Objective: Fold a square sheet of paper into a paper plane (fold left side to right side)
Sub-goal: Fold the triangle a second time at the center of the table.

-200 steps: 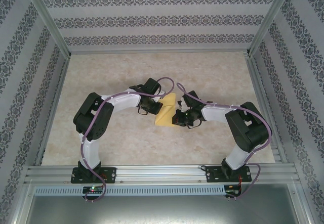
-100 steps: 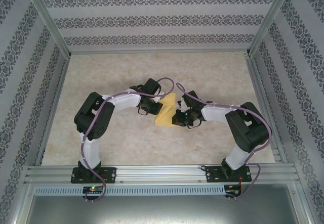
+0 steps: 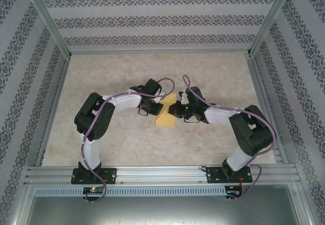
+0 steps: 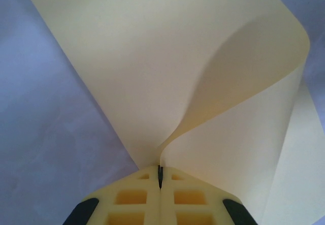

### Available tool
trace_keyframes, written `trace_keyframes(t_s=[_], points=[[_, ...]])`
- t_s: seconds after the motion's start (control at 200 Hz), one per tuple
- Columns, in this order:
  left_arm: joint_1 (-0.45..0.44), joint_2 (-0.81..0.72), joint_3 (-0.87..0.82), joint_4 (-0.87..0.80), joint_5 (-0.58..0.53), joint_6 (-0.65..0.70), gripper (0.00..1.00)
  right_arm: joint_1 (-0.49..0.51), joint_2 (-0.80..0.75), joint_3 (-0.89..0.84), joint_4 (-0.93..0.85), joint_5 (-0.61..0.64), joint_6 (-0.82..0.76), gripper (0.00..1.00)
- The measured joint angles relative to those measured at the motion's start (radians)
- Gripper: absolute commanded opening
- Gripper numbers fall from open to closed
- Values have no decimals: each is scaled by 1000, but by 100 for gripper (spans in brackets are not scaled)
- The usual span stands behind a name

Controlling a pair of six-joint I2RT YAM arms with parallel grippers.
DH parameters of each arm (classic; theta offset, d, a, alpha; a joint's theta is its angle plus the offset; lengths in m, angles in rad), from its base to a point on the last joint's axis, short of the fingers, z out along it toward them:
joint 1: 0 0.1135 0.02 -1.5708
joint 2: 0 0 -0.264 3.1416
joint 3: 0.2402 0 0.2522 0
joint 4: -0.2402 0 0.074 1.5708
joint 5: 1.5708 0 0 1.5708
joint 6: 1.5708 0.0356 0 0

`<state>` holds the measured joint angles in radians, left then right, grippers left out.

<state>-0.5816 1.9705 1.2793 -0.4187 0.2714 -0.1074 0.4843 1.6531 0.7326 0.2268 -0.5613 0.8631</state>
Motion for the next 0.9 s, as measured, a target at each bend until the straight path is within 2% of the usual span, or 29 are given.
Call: trace_keyframes(t_s=[0.53,0.904], points=[[-6,0,0,0,-13,3,1,11,137,98,65,-4,48,0],[-6,0,2,-1,-15,7,1,31,156,149,-37,37,-16,0]])
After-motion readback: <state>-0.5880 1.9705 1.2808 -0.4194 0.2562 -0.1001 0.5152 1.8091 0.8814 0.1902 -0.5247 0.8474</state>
